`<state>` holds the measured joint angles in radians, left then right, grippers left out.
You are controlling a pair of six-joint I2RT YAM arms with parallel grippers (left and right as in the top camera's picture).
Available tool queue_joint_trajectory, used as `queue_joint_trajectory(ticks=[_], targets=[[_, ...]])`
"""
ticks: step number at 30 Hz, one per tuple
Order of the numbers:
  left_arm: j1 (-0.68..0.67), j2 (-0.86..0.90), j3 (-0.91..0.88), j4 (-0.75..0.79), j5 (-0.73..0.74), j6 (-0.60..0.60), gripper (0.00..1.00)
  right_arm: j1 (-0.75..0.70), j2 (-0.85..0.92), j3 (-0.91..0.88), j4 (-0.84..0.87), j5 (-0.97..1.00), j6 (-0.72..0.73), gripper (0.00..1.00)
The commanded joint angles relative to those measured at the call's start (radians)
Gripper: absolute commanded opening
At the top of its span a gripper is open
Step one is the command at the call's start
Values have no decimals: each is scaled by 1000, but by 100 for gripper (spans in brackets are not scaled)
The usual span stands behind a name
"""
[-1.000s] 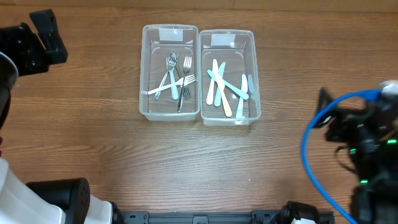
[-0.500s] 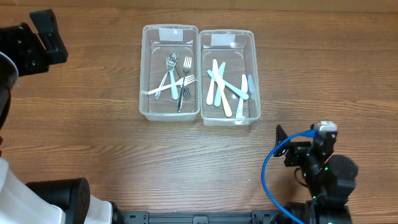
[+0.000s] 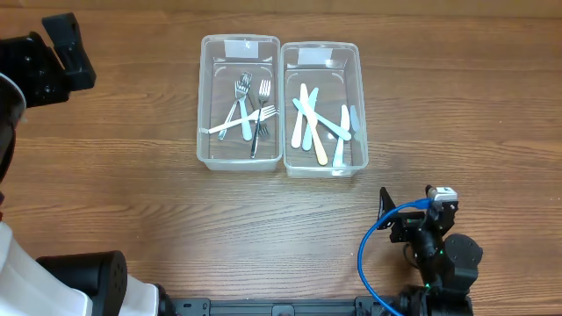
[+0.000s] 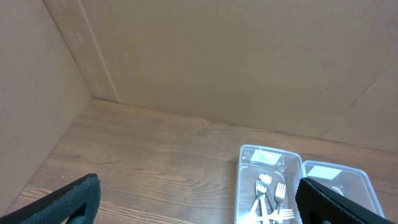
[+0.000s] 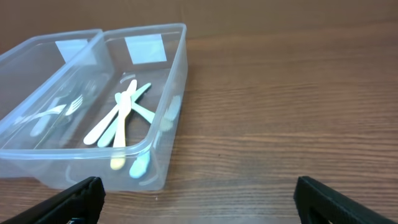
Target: Pack container
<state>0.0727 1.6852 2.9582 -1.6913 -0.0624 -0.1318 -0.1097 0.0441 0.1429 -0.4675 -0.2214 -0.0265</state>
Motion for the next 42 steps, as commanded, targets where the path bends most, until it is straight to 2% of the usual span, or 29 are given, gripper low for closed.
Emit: queue_joint_trajectory(ticks=[1,35,39,42], targets=[[-2,3,0,2,-8,-3,100,5,-42,-6,23,-5,-1,100],[-1,10,-3,2,-8,-3,100,5,-41,-6,21,-5,-1,100],[9,-64,-106,36,-77,24,100,5,-41,-6,21,-5,-1,100],[31,-173,-298,151,-109,24,100,5,-41,-6,21,-5,-1,100]])
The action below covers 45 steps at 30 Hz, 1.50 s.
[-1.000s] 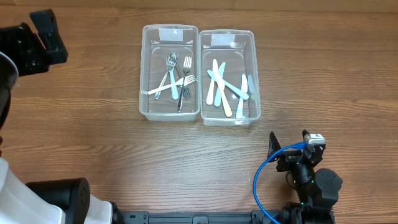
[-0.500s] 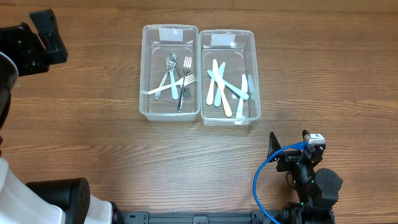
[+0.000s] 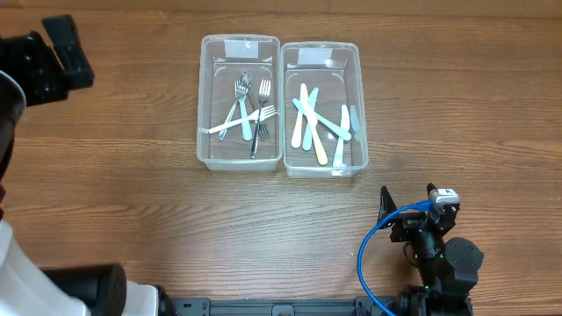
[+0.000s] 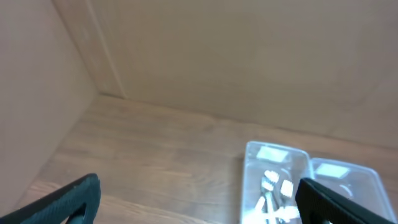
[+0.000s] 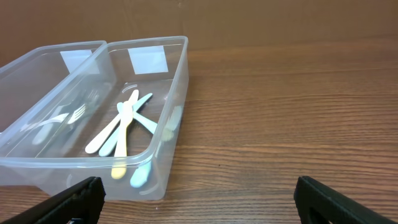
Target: Pack container
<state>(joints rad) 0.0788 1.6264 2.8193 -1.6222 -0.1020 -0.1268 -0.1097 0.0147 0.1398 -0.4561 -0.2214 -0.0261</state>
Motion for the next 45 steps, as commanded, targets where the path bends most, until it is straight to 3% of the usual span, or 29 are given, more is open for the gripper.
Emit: queue_joint_trajectory(ticks=[1,9,17,26,32,37,45], targets=[[30,-165,-256,153,-68,18,100,5,-12,-3,10,-5,-1,100],[33,-481,-916,685,-67,32,100,5,-12,-3,10,-5,-1,100],[33,-722,-1466,1000,-61,44,100,5,-12,-3,10,-5,-1,100],[33,-978,-1970,1196,-35,30,100,5,-12,-3,10,-5,-1,100],[32,-1194,-2271,1311,-35,-71,100,5,-12,-3,10,-5,-1,100],[32,-1369,-2444,1313,-35,-168,100,5,-12,-3,10,-5,-1,100],[32,-1546,-2615,1291,-14,-218,100,5,-12,-3,10,-5,-1,100]])
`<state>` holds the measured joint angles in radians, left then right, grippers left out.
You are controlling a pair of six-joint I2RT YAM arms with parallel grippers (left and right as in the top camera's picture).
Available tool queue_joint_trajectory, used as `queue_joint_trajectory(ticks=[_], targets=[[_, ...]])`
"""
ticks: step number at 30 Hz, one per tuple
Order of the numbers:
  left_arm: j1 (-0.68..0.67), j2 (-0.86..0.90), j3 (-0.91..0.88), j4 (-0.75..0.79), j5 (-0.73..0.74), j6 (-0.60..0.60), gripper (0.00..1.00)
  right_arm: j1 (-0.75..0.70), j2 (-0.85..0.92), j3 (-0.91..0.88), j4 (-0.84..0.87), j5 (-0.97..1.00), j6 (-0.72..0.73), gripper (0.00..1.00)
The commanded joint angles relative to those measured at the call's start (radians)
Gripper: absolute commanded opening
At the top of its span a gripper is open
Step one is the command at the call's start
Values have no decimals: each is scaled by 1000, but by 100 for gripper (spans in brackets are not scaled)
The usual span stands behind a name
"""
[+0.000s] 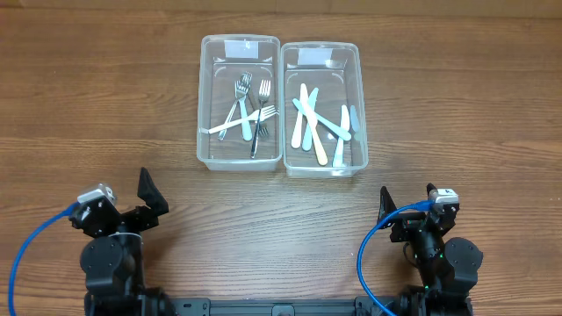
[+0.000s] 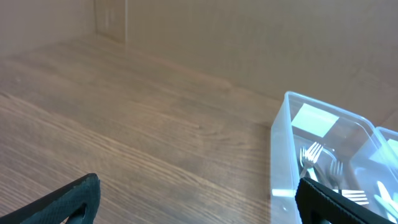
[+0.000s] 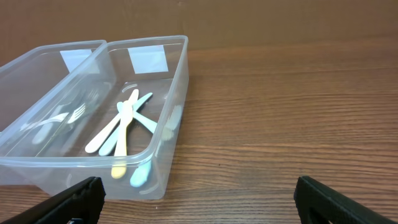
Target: Pack container
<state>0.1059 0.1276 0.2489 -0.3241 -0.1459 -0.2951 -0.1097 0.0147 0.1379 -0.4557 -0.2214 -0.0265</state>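
Two clear plastic bins stand side by side at the back of the table. The left bin (image 1: pixel 208 105) holds several forks (image 1: pixel 248 110); the right bin (image 1: pixel 360 105) holds several pastel knives (image 1: pixel 318 127). My left gripper (image 1: pixel 123 206) rests low at the front left, open and empty, well short of the bins. My right gripper (image 1: pixel 406 204) rests at the front right, open and empty. In the right wrist view the knives (image 3: pixel 124 121) lie inside the near bin (image 3: pixel 177 93). The left wrist view shows the fork bin (image 2: pixel 283 155) at the right.
Bare wooden table (image 1: pixel 105 114) surrounds the bins. A blue cable (image 1: pixel 369 254) loops by the right arm and another blue cable (image 1: pixel 31 246) by the left. Cardboard walls (image 2: pixel 249 43) stand behind the table.
My left arm has come down from high at the back left to a low rest at the front left, still open. The right arm and bins have not moved.
My left arm was raised at the back left corner, open, at both earlier moments, while the right gripper rested open at the front right. Now both grippers rest open at the front edge, with the cutlery unchanged in the bins.
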Motion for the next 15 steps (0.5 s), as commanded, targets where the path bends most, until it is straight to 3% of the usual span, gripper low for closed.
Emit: queue_joint_trajectory(ticks=[1,8,13,15], targets=[[5,-58,-64,-17,35,-50,100,5,-12,-1,9,-5,-1,100],[-30,-108,-136,-15,48,-39,100,5,-12,-1,9,-5,0,100],[-51,-124,-147,-11,115,176,100,5,-12,-1,9,-5,0,100],[-53,-124,-147,-11,116,211,100,5,-12,-1,9,-5,-1,100]])
